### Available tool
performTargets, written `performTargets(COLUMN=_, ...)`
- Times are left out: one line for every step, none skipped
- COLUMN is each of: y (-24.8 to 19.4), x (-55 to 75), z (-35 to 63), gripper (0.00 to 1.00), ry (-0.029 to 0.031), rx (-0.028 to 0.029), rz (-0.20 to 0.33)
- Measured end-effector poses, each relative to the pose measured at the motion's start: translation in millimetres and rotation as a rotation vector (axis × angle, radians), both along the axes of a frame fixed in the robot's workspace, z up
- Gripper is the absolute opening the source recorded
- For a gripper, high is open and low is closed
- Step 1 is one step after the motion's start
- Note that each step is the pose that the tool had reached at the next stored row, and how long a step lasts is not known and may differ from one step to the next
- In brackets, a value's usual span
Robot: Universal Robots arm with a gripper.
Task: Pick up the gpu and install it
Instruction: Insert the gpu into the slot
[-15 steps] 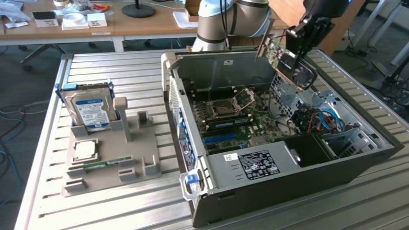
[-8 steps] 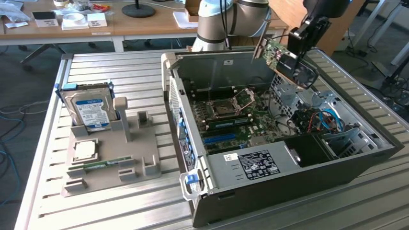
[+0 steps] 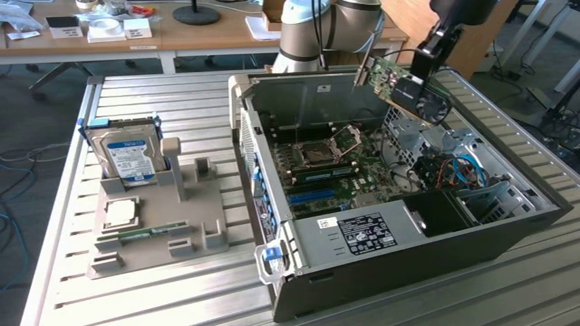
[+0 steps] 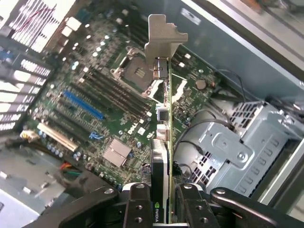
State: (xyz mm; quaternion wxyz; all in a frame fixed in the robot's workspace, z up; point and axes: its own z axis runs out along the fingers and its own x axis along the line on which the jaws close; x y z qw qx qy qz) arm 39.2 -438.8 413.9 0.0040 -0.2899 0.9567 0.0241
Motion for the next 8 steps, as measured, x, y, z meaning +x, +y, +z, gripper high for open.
performTargets(y=0.0, x=0.0, z=0.0, gripper=0.27, ry=0.0000, rx=-0.0004, rz=0.018)
performTargets(y=0.0, x=0.0, z=0.0, gripper=0.27, ry=0.0000, rx=-0.0009, rz=0.036)
performTargets(y=0.0, x=0.0, z=0.0, gripper=0.27, ry=0.0000, rx=-0.0013, rz=0.054)
performTargets(y=0.0, x=0.0, z=0.0, gripper=0.27, ry=0.0000, rx=-0.0018, rz=0.074)
performTargets(y=0.0, x=0.0, z=0.0, gripper=0.27, ry=0.0000, rx=-0.0021, rz=0.092)
performTargets(y=0.0, x=0.0, z=0.0, gripper=0.27, ry=0.0000, rx=-0.0026, rz=0.109)
performTargets(y=0.0, x=0.0, z=-0.1, gripper=0.27, ry=0.0000, rx=-0.0029, rz=0.128)
performTargets(y=0.0, x=0.0, z=0.0, gripper=0.27, ry=0.0000, rx=-0.0034, rz=0.145)
